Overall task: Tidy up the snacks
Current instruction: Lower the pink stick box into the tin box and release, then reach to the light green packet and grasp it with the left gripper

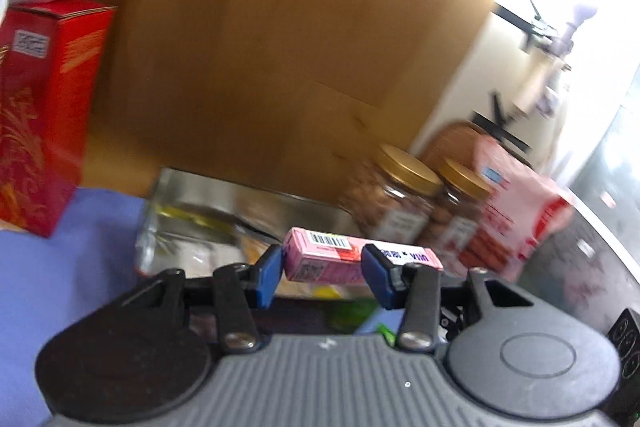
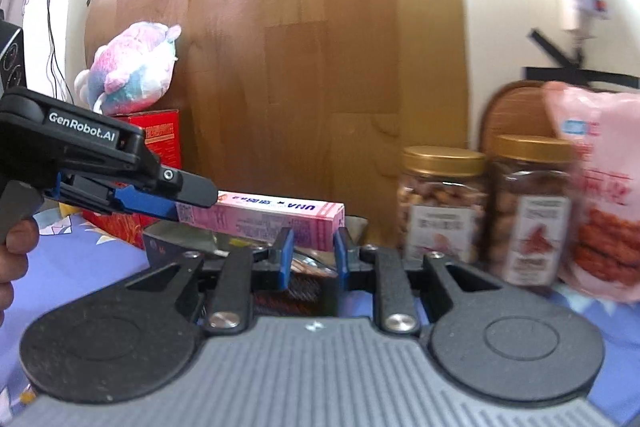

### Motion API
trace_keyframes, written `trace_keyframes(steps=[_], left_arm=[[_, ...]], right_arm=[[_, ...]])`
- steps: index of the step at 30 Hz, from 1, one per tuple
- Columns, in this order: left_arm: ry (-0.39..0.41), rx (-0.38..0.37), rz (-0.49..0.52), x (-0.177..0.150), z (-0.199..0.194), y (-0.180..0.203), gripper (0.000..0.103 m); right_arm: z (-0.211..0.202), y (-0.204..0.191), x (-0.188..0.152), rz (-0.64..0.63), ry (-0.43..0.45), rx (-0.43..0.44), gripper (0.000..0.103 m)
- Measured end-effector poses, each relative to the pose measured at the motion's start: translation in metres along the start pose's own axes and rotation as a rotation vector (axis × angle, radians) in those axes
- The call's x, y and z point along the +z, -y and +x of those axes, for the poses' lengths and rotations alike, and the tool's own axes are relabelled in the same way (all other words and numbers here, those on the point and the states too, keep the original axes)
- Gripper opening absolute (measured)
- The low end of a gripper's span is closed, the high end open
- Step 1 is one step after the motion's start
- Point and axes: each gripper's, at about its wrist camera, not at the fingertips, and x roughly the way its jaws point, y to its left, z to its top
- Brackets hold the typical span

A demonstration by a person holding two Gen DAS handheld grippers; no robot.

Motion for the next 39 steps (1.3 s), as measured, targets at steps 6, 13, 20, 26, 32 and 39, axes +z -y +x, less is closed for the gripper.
trace_keyframes(steps=[6, 13, 20, 26, 32, 39], left_arm=[[0.000, 0.070, -0.084, 0.007, 0.024, -0.037, 0.044], [0.031, 0.005, -0.100, -0.012, -0.015, -0.040, 0.044], [-0.053, -0.026, -0.119, -0.071, -0.073, -0.053, 0.044], [-0.085, -0.070, -0.162, -0.111, -0.115, -0.056, 0.044], [-0.134, -0.121, -0.082, -0.120, -0.094, -0.027, 0.046], [-0.238, -0.098, -0.051, -0.132, -0.042, -0.013, 0.047]], right_arm=[[0.037, -0.013, -0.005, -0.012, -0.072, 0.032, 0.028], [-0.021, 0.041, -0.001, 0.224, -0.038, 0.058, 0.029], [-0.086, 0.065, -0.056, 0.482, -0.213, 0.217, 0.030], [-0.111, -0.002, -0.066, 0.308, -0.288, 0.411, 0.031], [-0.118, -0.047, -0.068, 0.160, -0.313, 0.379, 0.066], [-0.111, -0.089, -0.084, -0.116, -0.368, 0.209, 0.069]])
